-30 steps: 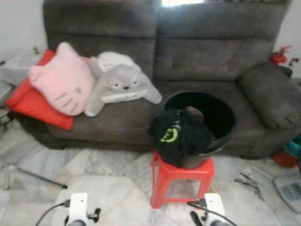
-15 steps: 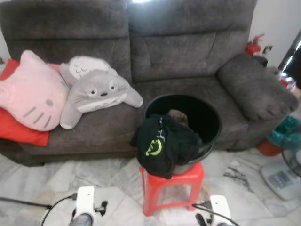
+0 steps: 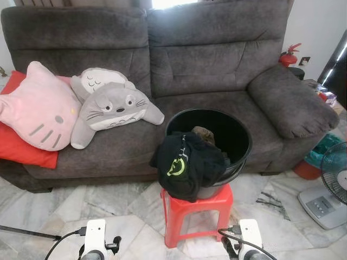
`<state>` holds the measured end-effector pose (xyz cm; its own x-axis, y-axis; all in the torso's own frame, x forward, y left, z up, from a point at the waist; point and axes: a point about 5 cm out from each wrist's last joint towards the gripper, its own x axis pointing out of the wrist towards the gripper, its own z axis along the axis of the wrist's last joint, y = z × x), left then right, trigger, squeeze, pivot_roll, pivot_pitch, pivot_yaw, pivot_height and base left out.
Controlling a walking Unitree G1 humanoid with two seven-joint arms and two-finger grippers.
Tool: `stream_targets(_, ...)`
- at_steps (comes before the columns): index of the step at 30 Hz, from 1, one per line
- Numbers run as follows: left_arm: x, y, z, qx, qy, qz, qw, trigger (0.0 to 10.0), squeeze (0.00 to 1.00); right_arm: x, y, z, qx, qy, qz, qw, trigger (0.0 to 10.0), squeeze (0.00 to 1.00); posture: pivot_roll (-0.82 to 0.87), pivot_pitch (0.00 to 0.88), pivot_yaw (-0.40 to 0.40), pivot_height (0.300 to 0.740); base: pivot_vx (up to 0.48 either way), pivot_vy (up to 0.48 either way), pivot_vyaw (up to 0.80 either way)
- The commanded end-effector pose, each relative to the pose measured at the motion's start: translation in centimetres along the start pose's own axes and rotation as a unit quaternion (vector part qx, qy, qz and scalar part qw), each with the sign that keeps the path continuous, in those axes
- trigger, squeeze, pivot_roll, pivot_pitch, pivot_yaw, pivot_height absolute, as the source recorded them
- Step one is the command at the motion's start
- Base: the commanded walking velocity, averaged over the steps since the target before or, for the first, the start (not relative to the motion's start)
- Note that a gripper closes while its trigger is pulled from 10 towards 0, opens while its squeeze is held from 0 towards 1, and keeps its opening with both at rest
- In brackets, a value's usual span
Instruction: Hang hanger
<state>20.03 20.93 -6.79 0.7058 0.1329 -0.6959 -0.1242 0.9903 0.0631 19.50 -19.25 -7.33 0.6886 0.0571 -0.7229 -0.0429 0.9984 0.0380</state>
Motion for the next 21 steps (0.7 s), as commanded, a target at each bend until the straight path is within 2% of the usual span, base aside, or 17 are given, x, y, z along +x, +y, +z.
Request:
stream_targets(1, -0.1, 0.0, -0.5, 0.003, 0.011, 0.001, 1.0, 10.0, 0.0, 0.0, 0.0, 0.3, 0.008, -0.022, -0.002, 1.0, 10.0, 0.0, -0.05, 0.0, 0.005, 0.716, 0.0, 0.0, 0.0)
stream_targets(12, -0.1, 0.1, -0.4, 0.0, 0.009, 0.001, 1.0, 10.0, 0.0, -0.1, 0.0, 1.3, -0.046, -0.065, -0.013, 0.997, 10.0, 0.0, -0.09, 0.0, 0.011, 0.716, 0.0, 0.0, 0.0)
stream_targets(21, 0.0, 0.1, -0.2, 0.0, 0.007, 0.002, 1.0, 10.0, 0.0, -0.1, 0.0, 1.7, -0.049, -0.086, -0.02, 0.995, 10.0, 0.0, -0.1, 0.0, 0.013, 0.716, 0.0, 0.0, 0.0)
